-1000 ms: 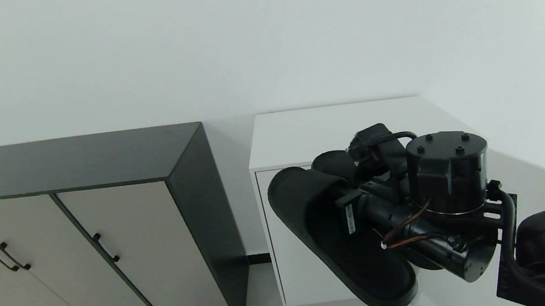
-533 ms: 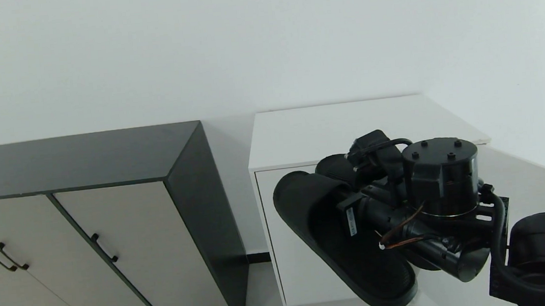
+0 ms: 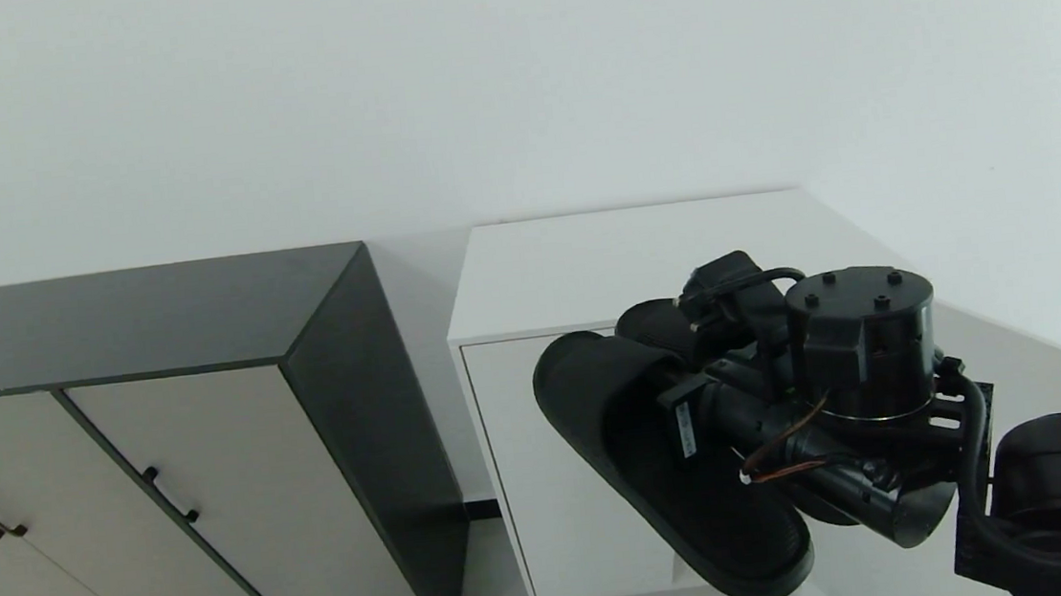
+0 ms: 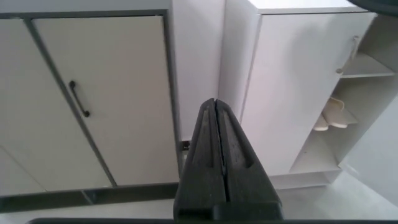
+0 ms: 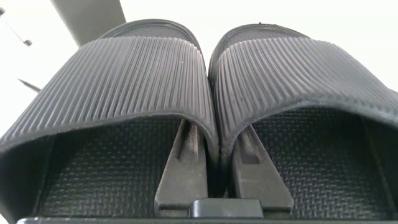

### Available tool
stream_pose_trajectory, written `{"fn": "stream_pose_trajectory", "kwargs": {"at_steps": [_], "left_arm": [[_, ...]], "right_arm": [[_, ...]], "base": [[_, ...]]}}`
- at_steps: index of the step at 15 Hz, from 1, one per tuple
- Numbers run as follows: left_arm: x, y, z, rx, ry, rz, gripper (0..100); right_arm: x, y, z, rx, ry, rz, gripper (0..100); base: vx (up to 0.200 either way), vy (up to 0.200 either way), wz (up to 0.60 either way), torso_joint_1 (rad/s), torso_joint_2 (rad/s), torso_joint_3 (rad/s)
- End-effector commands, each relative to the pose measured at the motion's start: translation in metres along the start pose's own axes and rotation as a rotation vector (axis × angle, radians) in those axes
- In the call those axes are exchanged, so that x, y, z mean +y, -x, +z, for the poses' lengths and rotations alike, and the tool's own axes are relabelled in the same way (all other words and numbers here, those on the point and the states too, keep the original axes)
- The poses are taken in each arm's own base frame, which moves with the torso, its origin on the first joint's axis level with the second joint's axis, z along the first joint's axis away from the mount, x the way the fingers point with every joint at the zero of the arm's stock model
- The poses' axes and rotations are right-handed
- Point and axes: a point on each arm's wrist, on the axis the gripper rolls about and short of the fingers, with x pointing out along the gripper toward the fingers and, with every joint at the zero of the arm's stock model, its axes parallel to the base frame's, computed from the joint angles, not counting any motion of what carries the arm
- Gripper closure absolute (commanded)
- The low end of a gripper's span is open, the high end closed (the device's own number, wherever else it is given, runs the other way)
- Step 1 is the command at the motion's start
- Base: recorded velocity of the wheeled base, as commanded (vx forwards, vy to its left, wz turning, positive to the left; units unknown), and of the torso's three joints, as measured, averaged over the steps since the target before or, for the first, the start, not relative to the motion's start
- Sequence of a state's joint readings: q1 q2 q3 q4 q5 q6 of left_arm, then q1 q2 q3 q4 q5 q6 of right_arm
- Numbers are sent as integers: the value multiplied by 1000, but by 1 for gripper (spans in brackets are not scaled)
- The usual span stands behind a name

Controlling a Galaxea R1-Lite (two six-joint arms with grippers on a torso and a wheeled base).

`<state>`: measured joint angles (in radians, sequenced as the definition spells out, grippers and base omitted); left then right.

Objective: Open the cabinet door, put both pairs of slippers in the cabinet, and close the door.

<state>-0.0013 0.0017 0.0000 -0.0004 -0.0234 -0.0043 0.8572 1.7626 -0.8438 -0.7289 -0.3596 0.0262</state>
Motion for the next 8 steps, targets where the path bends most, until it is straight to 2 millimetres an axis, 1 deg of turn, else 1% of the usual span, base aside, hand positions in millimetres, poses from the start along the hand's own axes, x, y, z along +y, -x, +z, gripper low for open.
{"fn": "stream_pose_trajectory", "kwargs": {"at_steps": [1, 8], "left_arm": [[0, 0, 0, 2, 0, 0, 100], [0, 0, 0, 2, 0, -1, 100]], "right_arm": [[0, 0, 0, 0, -1, 1, 100], [0, 1, -1, 2, -1, 1, 100]], "base": [[0, -200, 0, -2, 2, 7], [0, -200, 0, 1, 4, 5]]}}
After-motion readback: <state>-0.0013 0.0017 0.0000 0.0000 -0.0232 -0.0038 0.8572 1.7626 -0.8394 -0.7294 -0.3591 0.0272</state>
